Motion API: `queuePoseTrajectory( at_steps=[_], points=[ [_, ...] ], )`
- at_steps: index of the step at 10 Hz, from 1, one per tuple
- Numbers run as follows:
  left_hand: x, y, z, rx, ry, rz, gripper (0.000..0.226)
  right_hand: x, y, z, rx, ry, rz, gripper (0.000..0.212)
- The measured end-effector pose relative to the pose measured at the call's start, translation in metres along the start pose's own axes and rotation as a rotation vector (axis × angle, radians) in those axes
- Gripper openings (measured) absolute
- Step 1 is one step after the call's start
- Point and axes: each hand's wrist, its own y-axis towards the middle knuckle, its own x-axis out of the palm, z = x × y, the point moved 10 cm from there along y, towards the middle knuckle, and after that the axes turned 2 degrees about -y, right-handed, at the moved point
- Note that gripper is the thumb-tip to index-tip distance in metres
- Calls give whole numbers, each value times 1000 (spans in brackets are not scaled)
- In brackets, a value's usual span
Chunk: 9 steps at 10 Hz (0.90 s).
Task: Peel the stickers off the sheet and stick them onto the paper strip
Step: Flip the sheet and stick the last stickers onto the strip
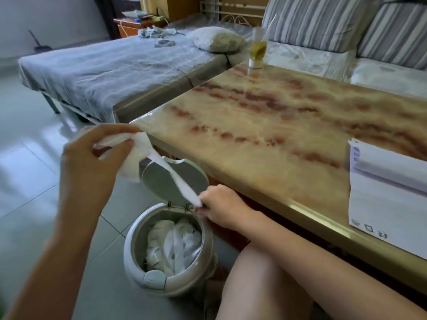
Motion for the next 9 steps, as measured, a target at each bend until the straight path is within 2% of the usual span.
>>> queuePoseTrajectory(
  at_steps=[1, 2, 3, 4, 5, 6, 7, 8, 9],
  points=[
    [15, -11, -14, -20, 80, -86, 28, -19, -5, 19, 85, 144, 152, 20],
    [23, -23, -35, -51, 172, -95, 22, -36, -6, 16, 132, 800, 302, 17],
    [26, -34, -63, -107, 215, -90, 20, -34, 3, -11, 97, 970, 316, 16],
    [26, -43, -88, -135, 232, -81, 21, -11, 18, -22, 115, 951, 319, 18],
    [32, -55, -114, -141, 237, -104, 27, 22, 30, -14, 189, 776, 262, 21],
    [53, -75, -136, -103, 250, -169, 34, 69, 32, -14, 239, 443, -47, 49],
    [75, -98, -166, -140, 304, -231, 27, 83, 23, -10, 256, 266, -159, 49],
    [111, -131, -210, -366, 392, -525, 44, 79, 19, -12, 219, 252, -170, 41],
    [130, -143, -227, -370, 559, -742, 68, 68, 16, -9, 214, 233, -141, 35]
  ],
)
